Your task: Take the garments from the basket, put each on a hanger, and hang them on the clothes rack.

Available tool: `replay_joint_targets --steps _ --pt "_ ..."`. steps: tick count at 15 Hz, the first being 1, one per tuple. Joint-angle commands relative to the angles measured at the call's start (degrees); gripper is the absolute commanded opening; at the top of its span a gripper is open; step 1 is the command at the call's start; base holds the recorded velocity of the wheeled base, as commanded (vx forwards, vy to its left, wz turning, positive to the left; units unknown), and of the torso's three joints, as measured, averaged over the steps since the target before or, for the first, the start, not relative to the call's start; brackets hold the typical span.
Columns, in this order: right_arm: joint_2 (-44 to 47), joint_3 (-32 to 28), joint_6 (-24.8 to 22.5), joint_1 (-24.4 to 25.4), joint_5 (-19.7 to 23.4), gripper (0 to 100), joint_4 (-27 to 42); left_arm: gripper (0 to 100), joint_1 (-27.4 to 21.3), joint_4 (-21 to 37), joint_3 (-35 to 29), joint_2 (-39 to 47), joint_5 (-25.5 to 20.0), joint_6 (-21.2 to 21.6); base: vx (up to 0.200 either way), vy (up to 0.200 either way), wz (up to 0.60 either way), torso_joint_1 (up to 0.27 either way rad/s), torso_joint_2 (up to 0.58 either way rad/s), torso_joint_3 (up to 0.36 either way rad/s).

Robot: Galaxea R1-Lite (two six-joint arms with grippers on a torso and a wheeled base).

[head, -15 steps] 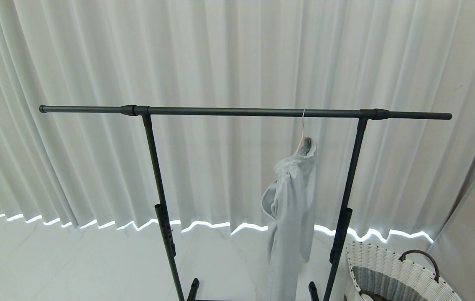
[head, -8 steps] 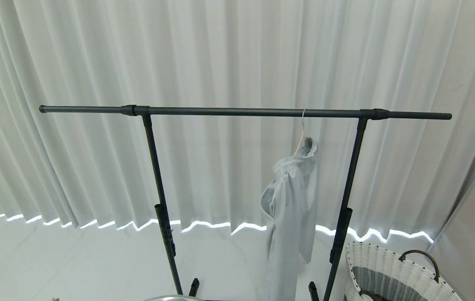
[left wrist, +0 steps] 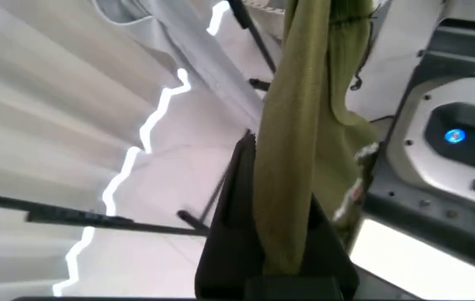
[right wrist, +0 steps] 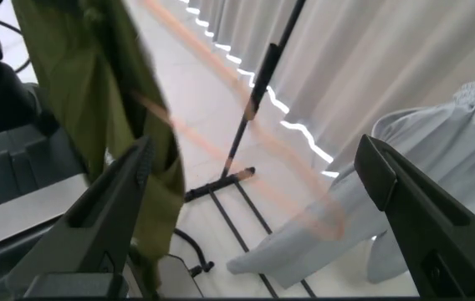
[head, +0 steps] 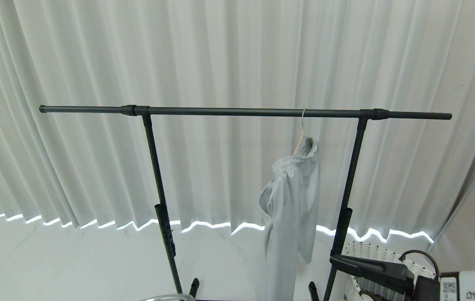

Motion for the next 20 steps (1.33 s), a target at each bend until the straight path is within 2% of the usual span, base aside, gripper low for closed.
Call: replay_joint_targets --steps 1,4,6,7,10,12,15,17,20 --pt "1.40 -0.13 0.07 -0.40 0.19 100 -0.01 0 3.72 0.04 -0.18 0.08 3.97 1.05 0.000 0.000 0.00 0.000 0.00 0.000" --pt "1.92 -0.30 0.16 -0.40 0.46 100 -0.01 0 8.99 -0.05 -1.33 1.92 8.54 1.05 0.000 0.000 0.00 0.000 0.00 0.000" --pt "3.51 -0.30 0.86 -0.31 0.54 100 -0.01 0 11.10 -0.05 -3.70 2.63 8.18 0.61 0.000 0.000 0.00 0.000 0.00 0.000" --pt "4.82 -0.65 2.53 -0.22 0.89 100 -0.10 0 11.45 -0.05 -5.11 2.80 8.10 0.43 0.000 0.000 0.00 0.000 0.00 0.000" --pt "11.24 -4.26 12.46 -0.66 0.72 100 0.25 0 11.45 -0.13 -7.48 2.45 6.78 0.35 0.000 0.000 0.00 0.000 0.00 0.000" --pt "16.07 -8.48 16.68 -3.74 0.81 100 2.72 0 11.45 -0.31 -9.32 2.27 4.32 0.17 0.000 0.000 0.00 0.000 0.00 0.000" --pt "22.93 -16.91 26.18 -6.02 0.72 100 3.51 0 11.45 -0.49 -11.43 2.63 1.77 -0.88 0.000 0.000 0.00 0.000 0.00 0.000" --pt "25.39 -20.08 29.34 -6.02 0.37 100 2.98 0 11.45 -0.49 -11.79 2.54 0.89 -0.88 0.000 0.000 0.00 0.000 0.00 0.000" --pt "26.62 -21.13 29.87 -5.05 0.37 100 1.75 0 11.45 -0.49 -11.96 2.27 -0.60 -0.88 0.000 0.000 0.00 0.000 0.00 0.000"
